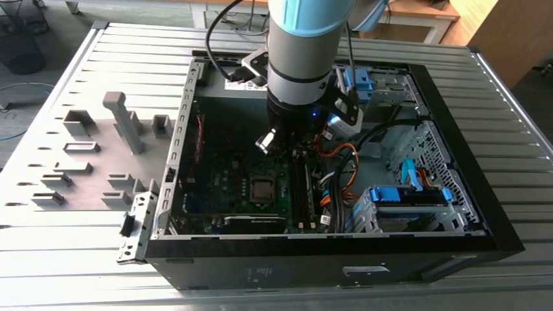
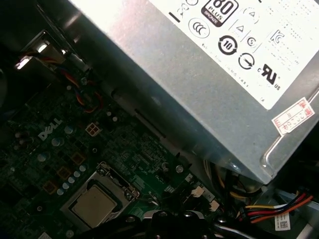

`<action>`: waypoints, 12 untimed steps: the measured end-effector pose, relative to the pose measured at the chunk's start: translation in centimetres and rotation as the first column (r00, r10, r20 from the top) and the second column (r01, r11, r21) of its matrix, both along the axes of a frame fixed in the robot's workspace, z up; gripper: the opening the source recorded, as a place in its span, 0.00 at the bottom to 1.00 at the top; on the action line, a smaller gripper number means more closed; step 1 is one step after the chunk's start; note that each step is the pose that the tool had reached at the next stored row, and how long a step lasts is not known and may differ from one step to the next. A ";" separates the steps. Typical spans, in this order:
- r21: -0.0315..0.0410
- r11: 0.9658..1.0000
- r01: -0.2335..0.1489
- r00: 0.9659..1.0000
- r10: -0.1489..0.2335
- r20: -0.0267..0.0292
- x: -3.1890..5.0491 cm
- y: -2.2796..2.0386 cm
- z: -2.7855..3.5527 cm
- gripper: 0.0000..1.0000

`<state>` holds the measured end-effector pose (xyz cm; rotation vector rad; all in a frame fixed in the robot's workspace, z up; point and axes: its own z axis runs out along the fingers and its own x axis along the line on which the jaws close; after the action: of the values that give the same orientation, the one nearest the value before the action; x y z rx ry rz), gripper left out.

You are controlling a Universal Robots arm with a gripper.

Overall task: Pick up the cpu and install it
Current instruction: 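Install the first cpu locking lever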

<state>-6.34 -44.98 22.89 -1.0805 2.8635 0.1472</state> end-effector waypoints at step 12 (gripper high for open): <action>-0.005 0.999 -0.038 0.999 0.038 0.000 -0.01 -0.07 0.00 0.11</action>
<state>-6.35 -45.05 22.89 -1.1360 2.8458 0.1427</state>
